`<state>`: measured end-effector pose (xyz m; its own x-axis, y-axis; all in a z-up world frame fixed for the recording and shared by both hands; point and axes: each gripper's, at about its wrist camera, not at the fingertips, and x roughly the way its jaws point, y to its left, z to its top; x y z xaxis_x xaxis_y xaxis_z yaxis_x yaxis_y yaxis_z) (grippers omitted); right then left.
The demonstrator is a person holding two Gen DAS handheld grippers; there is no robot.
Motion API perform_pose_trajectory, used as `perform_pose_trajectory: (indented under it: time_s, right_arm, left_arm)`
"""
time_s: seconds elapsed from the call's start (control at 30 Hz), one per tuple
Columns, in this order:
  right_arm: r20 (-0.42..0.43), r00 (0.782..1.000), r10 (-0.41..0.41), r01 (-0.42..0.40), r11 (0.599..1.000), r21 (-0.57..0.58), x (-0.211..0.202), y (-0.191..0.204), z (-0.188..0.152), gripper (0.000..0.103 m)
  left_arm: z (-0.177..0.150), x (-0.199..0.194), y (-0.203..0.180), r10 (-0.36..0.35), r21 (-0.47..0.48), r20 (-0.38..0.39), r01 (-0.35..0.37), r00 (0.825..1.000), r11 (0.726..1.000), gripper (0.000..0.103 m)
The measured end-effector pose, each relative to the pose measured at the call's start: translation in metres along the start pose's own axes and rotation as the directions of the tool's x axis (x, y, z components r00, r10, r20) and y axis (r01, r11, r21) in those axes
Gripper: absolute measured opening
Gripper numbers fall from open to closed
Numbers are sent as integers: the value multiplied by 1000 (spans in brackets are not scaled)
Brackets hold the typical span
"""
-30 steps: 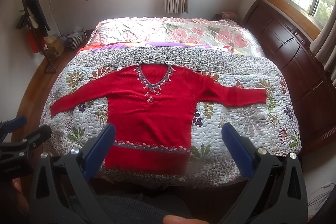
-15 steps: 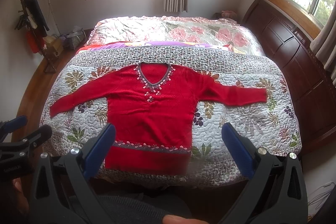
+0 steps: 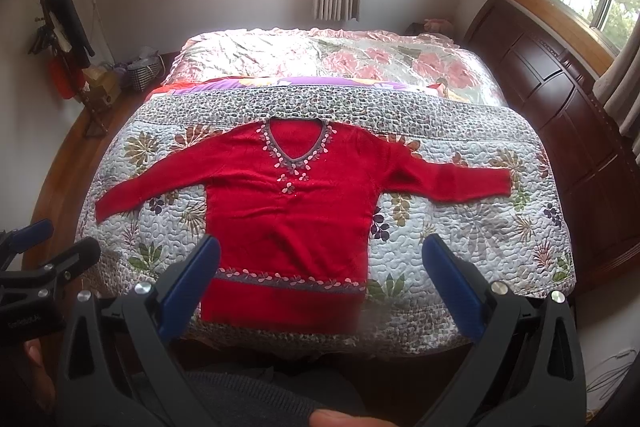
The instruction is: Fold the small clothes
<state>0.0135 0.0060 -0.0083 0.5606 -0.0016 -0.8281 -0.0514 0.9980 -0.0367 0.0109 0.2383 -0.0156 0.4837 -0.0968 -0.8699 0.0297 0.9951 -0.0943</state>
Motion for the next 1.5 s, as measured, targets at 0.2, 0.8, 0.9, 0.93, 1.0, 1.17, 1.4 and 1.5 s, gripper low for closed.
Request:
perform_pose_trajectory:
  time_s: [0.2,0.8,0.9,0.93,1.0,1.17,1.4,1.5]
  right_arm:
    - [-1,1000,0,0,1000,0,1,2,1,100]
    - [-10,1000,-3,3,1000,5,6,4,2,100]
    - [-15,1000,-6,6,1000,8,8,7,4,100]
    - [-18,1000,-7,7,1000,9,8,8,5,100]
    - [-23,1000,-8,8,1000,12,10,10,5,100]
    - [-11,1000,-24,24,999,28,18,12,6,100]
    - [131,986,-105,110,993,-34,43,-14,1,100]
    - [43,989,-140,140,990,3,74,-48,-5,100]
  left_arm:
    - [2,1,2,2,-2,0,-2,1000,1000,99]
    - [4,6,4,-11,-1,-12,11,1000,1000,99]
    - [6,9,6,-19,3,-18,20,1000,1000,99]
    - [7,10,7,-20,4,-20,20,1000,1000,99]
    - [10,14,11,-14,9,-22,14,1000,1000,99]
    - [16,28,21,-39,56,28,38,999,998,99]
    - [30,60,33,-175,159,97,158,980,974,99]
    - [42,80,31,-212,131,43,205,976,970,99]
